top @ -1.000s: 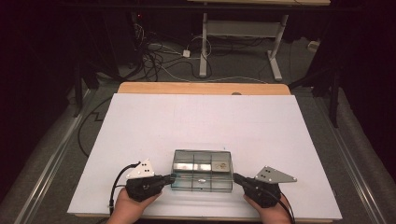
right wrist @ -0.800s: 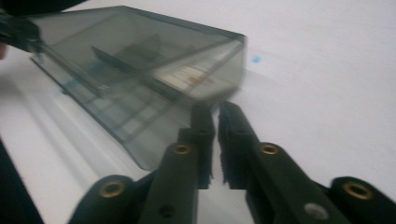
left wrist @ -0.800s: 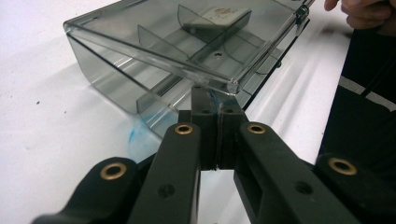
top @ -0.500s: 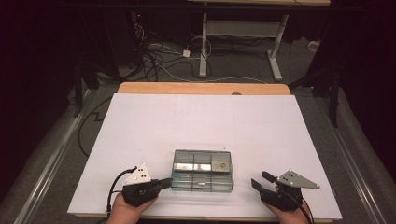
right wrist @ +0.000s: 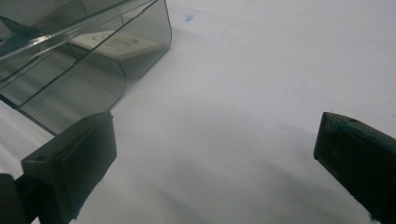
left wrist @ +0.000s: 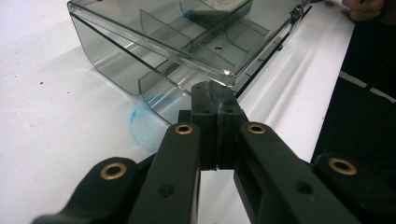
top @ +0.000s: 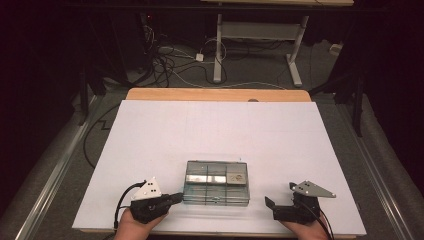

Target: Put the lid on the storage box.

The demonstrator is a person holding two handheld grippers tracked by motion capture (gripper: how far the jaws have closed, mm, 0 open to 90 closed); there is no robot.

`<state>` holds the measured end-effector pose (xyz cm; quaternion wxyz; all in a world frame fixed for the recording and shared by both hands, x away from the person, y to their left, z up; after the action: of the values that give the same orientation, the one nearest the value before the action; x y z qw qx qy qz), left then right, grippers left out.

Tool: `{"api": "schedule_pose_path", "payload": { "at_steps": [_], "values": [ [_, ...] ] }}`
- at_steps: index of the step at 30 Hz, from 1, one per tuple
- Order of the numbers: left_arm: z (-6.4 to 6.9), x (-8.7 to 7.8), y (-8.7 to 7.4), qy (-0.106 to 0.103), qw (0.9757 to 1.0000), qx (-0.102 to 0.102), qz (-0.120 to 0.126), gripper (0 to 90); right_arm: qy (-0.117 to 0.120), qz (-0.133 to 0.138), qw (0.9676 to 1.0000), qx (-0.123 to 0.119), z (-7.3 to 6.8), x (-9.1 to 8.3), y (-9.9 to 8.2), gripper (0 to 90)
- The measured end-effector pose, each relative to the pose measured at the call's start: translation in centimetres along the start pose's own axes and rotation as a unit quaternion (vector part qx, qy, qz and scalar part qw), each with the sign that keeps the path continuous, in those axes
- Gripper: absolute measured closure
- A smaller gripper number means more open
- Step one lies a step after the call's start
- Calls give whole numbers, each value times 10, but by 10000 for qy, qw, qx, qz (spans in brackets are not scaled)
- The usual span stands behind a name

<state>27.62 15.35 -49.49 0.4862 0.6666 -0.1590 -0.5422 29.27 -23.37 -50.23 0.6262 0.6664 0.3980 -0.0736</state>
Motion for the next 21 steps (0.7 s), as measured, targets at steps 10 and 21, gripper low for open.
{"api": "schedule_pose_path", "payload": {
  "at_steps": [10,21],
  "values": [
    [-8,7,-9,44,9998,-82,-190,871,-18,71,10000,18,1,-1,1,0],
    [-28,0,-18,338,9988,-267,-244,871,-24,140,9999,23,1,-2,2,0]
  ]
}}
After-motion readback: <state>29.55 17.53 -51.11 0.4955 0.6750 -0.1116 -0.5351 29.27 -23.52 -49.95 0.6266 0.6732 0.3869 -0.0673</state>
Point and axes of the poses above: each handheld gripper's, and its own axes: x roughly forward along the jaws, y roughly out of its top, z roughly to its right, the point moved 4 cm from there along x, roughly forward along the jaws, and after that the axes turned 9 degrees about x, right-handed, at the moved point
